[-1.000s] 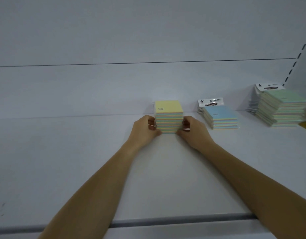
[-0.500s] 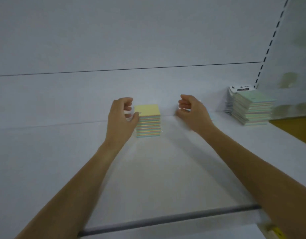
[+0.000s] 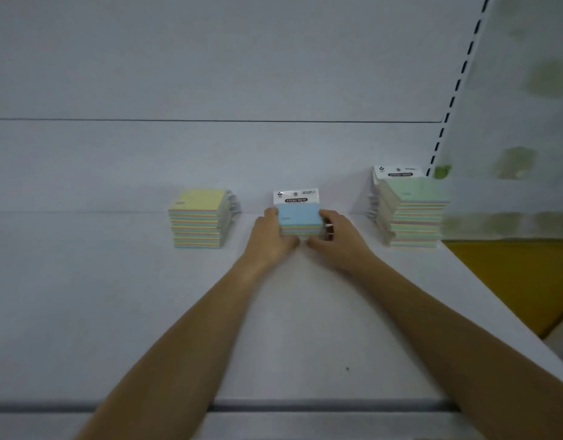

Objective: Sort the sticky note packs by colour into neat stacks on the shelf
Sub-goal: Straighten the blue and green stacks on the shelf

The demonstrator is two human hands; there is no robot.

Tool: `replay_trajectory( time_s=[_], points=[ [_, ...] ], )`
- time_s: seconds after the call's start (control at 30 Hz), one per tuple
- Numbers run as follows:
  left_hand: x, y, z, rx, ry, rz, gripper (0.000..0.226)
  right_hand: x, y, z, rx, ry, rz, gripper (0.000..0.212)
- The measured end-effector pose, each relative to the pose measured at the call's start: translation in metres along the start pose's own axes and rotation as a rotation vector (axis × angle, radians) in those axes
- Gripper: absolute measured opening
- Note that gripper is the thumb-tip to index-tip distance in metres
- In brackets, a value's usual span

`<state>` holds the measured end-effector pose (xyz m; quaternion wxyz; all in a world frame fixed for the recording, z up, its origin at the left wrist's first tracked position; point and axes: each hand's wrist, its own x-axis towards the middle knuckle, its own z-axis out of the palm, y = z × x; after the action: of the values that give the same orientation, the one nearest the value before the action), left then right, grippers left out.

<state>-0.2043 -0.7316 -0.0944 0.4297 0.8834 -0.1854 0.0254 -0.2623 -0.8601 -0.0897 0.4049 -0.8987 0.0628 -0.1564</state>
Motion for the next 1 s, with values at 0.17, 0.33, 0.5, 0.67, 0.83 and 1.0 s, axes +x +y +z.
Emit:
replay_trajectory(
  time_s=[0.17,0.33,0.5,0.67,0.83,1.0],
  points=[
    [-0.005,-0.009,-0.005,-0.104,0.011,0.011,0.064,0.005,0.008,-0.003,-0.126,-0.042,-0.046,0.055],
    [-0.004,-0.009,-0.003,-0.02,0.042,0.057,0.055,0.007,0.011,-0.004,-0.104,-0.033,-0.037,0.055],
    [-0.005,-0.004,-0.007,-0.002,0.002,0.088,0.058,0.007,0.012,-0.002,-0.064,0.003,-0.021,0.054],
    [-0.002,-0.002,-0.008,0.007,0.032,0.095,0.035,0.006,0.011,-0.004,0.028,0.086,0.016,0.04],
    [0.002,-0.004,-0.004,-0.012,0.06,0.08,0.034,0.007,0.012,-0.003,0.01,0.099,0.032,0.034],
    [0.001,-0.004,-0.005,-0.093,0.064,0.022,0.047,0.004,0.011,0.0,-0.041,0.098,0.009,0.041]
  ],
)
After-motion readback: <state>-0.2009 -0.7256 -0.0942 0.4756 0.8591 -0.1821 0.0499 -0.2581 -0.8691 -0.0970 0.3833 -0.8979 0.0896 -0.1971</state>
